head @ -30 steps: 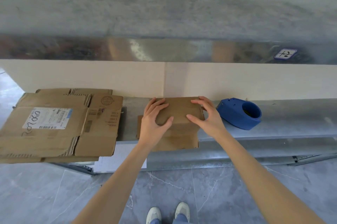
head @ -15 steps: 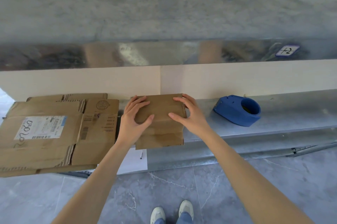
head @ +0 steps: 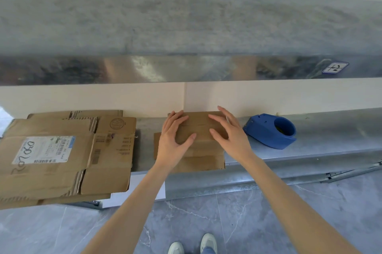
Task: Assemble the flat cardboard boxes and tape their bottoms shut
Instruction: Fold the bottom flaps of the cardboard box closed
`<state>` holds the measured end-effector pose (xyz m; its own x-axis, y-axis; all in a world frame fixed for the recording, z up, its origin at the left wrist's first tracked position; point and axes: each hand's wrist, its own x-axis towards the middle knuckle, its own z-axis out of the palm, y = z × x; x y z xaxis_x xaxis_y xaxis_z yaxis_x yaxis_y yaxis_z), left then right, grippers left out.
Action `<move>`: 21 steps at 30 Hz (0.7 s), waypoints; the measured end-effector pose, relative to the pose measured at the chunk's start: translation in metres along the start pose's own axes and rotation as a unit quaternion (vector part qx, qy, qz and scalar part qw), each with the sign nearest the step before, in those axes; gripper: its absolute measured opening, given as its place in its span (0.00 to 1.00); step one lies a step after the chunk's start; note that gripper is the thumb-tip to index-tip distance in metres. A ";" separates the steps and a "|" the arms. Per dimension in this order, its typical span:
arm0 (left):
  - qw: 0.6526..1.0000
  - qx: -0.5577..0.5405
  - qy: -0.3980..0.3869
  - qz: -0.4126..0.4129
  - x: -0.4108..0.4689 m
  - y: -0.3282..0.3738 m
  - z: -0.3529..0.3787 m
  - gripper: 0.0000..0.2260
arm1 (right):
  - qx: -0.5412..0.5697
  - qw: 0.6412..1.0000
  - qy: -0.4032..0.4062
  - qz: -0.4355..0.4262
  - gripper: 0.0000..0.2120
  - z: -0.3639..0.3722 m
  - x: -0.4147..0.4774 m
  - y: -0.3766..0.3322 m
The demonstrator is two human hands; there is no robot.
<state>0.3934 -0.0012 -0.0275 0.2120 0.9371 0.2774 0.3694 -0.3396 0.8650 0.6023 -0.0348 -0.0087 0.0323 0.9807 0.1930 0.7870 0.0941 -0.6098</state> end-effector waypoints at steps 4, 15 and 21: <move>1.000 0.008 -0.021 0.008 0.001 -0.004 -0.004 0.23 | 0.015 1.000 -0.023 -0.004 0.19 0.006 -0.001 0.003; 0.998 0.056 0.017 0.002 -0.005 0.000 0.004 0.19 | -0.013 0.997 -0.012 -0.078 0.16 0.004 0.007 0.011; 0.999 0.022 0.026 -0.008 -0.008 0.000 0.002 0.20 | 0.026 0.990 -0.041 -0.130 0.15 0.004 0.012 0.012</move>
<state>0.3940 -0.0090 -0.0305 0.1593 0.9452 0.2852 0.4116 -0.3261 0.8510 0.6100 -0.0210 -0.0165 -0.2183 0.9329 0.2865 0.7291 0.3511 -0.5876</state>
